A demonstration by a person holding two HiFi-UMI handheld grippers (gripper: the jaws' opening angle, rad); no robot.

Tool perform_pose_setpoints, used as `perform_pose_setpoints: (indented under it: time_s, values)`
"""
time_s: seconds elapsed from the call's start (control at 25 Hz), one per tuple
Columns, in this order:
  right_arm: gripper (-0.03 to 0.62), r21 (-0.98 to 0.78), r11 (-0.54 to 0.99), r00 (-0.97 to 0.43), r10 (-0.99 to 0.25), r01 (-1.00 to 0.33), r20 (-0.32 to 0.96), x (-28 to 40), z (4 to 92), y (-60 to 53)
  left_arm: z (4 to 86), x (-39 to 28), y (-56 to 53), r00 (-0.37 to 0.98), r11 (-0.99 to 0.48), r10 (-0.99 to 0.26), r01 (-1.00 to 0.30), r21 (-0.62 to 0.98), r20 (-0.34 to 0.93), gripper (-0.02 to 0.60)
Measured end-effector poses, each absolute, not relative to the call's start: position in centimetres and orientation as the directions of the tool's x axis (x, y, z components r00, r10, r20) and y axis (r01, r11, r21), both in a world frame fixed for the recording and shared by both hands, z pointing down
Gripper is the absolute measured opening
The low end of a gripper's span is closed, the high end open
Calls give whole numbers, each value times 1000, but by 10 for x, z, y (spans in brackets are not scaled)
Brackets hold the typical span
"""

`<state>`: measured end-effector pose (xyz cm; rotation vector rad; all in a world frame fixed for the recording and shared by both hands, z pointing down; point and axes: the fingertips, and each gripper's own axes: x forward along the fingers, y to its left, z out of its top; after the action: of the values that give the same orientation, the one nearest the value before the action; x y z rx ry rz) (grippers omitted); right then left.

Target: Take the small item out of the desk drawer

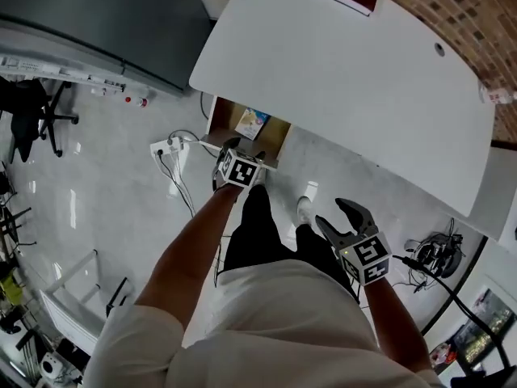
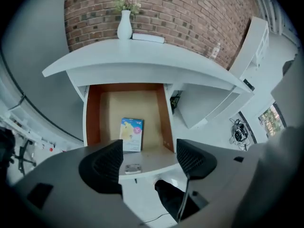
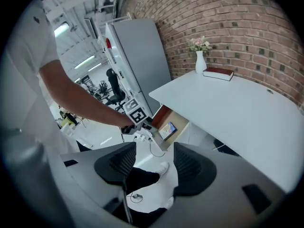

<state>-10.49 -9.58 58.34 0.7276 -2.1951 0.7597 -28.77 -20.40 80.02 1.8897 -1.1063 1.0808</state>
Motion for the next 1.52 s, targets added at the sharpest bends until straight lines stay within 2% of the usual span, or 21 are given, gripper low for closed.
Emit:
perform_pose_setpoints:
  time_s: [0.12, 0.4, 0.56, 0.72, 0.92, 1.04, 1.08, 1.16, 1.24, 1.28, 1.36, 1.52]
  values:
    - [252, -308, 643, -561, -231, -701, 795, -117, 592, -100, 837, -305, -232, 245, -419, -306, -902, 101, 920, 337]
    - [252, -366, 532, -550, -238, -763, 801, -129, 630, -107, 906, -310, -286, 208, -458, -239, -885, 79, 948, 360]
    - [252, -389, 518, -538, -172, -762, 825, -137, 655, -99, 938, -311, -306, 187, -484, -216, -873, 61, 958, 378]
    - [252, -401, 528, -554, -165, -749, 816, -151, 665, -106, 962, -311, -317, 170, -502, -195, -864, 50, 966, 390]
    - [252, -412, 517, -528, -94, -750, 844, -147, 677, -100, 990, -319, -316, 129, -478, -152, -877, 41, 980, 399]
    - [252, -418, 511, -533, -96, -751, 840, -148, 682, -102, 1005, -319, -317, 129, -458, -158, -888, 43, 979, 400]
    - [252, -420, 511, -536, -97, -750, 839, -149, 684, -103, 1004, -309, -314, 183, -441, -136, -891, 106, 974, 400]
    - [252, -424, 510, -535, -87, -749, 840, -149, 688, -102, 991, -258, -292, 441, -357, -15, -841, 407, 897, 400]
    - [252, -426, 506, -532, -79, -750, 843, -149, 691, -101, 972, -196, -263, 716, -213, 102, -662, 718, 690, 400]
    - [251, -427, 504, -532, -78, -751, 843, -150, 693, -101, 966, -174, -253, 795, -157, 130, -574, 804, 593, 400]
    - [250, -429, 498, -531, -77, -753, 844, -150, 694, -100, 962, -159, -248, 844, -132, 138, -503, 854, 518, 400]
    - [247, -427, 497, -523, -66, -755, 850, -148, 696, -94, 976, -162, -250, 833, -165, 127, -518, 839, 539, 399]
